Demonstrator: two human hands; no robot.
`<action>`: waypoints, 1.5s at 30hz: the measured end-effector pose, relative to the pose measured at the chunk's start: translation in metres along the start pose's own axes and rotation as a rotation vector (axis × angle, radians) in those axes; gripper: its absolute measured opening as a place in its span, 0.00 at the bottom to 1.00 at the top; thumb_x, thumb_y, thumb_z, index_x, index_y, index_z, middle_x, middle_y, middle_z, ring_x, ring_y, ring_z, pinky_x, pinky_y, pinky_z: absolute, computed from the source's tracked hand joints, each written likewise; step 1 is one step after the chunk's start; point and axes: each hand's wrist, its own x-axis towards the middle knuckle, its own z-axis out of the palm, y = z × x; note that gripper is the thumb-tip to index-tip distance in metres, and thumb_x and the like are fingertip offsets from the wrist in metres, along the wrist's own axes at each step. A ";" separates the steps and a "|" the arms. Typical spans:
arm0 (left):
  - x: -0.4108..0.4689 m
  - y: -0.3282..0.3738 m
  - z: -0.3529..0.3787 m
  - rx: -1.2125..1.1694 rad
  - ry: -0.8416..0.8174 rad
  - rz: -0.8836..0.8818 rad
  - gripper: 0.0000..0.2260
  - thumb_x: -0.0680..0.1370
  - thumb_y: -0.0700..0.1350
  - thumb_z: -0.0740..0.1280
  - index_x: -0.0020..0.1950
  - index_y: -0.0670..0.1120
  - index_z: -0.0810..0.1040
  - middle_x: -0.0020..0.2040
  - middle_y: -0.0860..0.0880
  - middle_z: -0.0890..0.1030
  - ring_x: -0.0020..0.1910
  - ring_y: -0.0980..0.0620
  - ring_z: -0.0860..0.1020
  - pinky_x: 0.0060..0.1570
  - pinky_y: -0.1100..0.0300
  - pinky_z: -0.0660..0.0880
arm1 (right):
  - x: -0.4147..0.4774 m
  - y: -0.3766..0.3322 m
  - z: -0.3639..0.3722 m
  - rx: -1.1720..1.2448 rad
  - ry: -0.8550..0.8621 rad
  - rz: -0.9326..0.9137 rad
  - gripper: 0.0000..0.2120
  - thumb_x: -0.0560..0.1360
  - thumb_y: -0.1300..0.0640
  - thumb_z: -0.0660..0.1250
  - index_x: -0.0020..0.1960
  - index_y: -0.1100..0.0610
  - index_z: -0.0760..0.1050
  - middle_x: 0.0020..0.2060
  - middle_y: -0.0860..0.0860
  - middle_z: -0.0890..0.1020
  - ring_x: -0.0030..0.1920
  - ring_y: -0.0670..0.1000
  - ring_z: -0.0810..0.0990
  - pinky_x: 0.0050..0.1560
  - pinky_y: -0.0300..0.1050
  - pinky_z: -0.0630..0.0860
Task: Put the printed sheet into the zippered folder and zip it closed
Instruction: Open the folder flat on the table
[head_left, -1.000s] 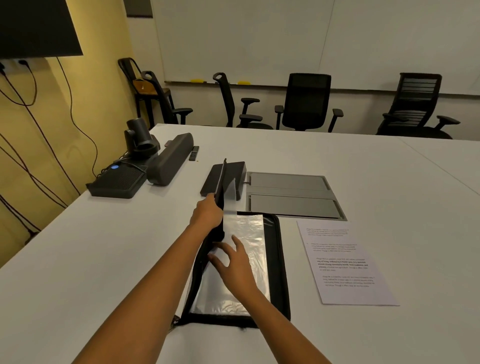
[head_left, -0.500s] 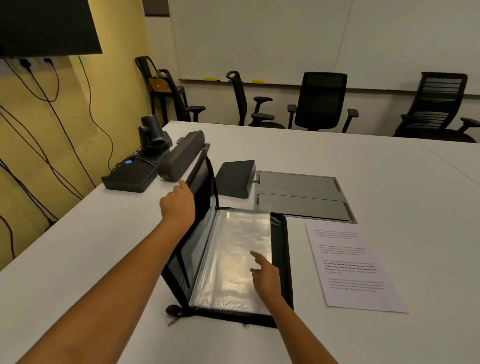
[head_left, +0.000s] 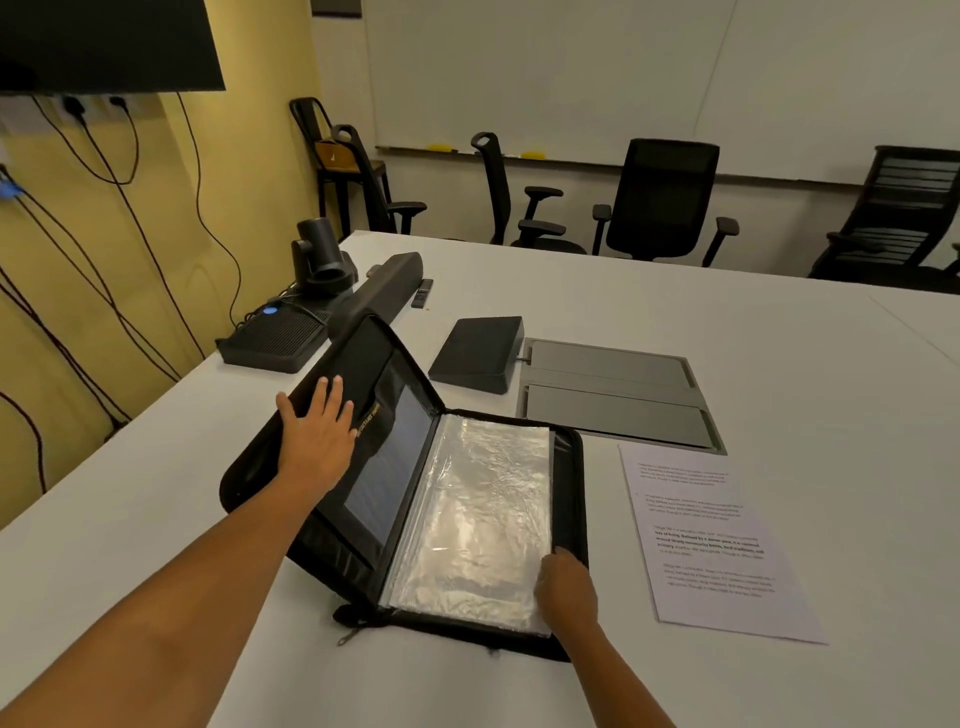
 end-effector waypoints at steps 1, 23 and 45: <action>0.002 -0.004 0.005 -0.012 -0.022 0.002 0.24 0.82 0.54 0.48 0.77 0.50 0.54 0.79 0.45 0.47 0.78 0.46 0.47 0.68 0.34 0.54 | 0.002 0.000 0.001 -0.017 0.018 0.004 0.12 0.79 0.62 0.56 0.55 0.60 0.76 0.66 0.56 0.73 0.63 0.52 0.74 0.62 0.42 0.71; -0.008 -0.029 0.144 -0.662 -0.515 -0.125 0.24 0.82 0.53 0.49 0.77 0.53 0.48 0.79 0.47 0.47 0.78 0.46 0.48 0.72 0.37 0.55 | 0.061 -0.027 0.010 -0.235 0.098 0.165 0.22 0.81 0.54 0.53 0.73 0.58 0.58 0.74 0.55 0.61 0.71 0.55 0.64 0.67 0.46 0.66; 0.074 -0.024 0.126 -0.956 -0.136 -0.910 0.11 0.78 0.41 0.63 0.60 0.42 0.74 0.65 0.32 0.68 0.66 0.34 0.64 0.68 0.42 0.56 | 0.115 -0.016 -0.013 -0.104 0.201 0.327 0.23 0.79 0.55 0.57 0.72 0.60 0.57 0.64 0.61 0.69 0.62 0.59 0.70 0.59 0.51 0.71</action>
